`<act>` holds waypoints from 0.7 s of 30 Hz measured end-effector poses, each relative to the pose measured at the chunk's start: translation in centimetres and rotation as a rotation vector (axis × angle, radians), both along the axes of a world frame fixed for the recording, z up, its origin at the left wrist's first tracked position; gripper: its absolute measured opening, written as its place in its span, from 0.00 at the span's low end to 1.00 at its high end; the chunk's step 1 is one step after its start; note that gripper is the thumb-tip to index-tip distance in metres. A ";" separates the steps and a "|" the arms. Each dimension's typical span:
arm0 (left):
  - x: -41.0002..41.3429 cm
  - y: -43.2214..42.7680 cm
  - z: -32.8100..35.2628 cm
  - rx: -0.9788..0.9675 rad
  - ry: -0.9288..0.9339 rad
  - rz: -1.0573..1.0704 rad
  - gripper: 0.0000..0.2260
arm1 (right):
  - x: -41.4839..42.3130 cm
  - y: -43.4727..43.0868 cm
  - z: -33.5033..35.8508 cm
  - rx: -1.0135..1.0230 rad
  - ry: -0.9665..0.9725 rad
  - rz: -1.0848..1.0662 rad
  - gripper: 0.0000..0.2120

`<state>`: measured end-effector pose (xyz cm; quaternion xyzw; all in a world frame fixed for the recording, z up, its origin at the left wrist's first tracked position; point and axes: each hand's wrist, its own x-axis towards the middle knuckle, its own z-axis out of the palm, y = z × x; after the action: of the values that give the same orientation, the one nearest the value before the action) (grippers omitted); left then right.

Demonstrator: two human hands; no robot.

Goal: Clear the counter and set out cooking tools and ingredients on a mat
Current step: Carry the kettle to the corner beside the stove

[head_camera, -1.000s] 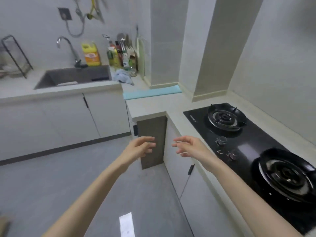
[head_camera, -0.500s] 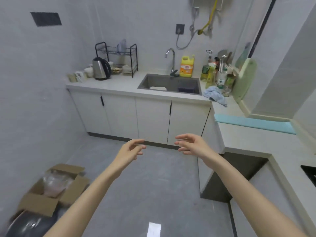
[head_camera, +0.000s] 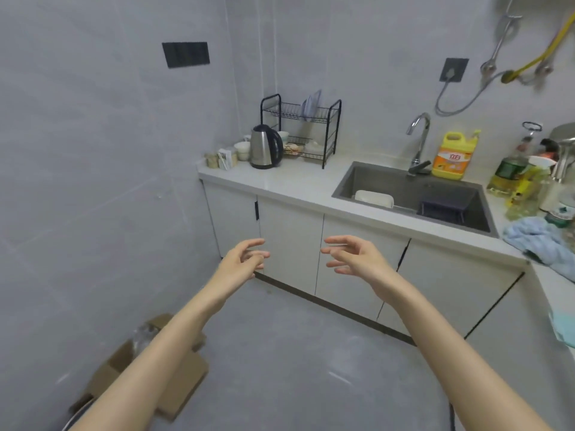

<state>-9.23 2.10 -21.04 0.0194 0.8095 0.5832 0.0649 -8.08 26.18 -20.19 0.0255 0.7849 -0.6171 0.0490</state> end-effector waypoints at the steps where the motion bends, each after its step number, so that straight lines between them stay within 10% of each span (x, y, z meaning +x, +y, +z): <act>1: -2.3 -0.6 0.4 0.002 0.008 0.015 0.14 | -2.7 -0.5 0.3 -0.004 0.001 0.019 0.11; 21: -41.2 -8.9 0.1 0.041 -0.007 0.069 0.16 | -42.7 -9.5 -1.2 0.026 0.060 0.025 0.13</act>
<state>-50.46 -6.76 -20.91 -0.0093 0.7974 0.6015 0.0472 -50.74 16.71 -21.35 -0.0020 0.7944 -0.6065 0.0327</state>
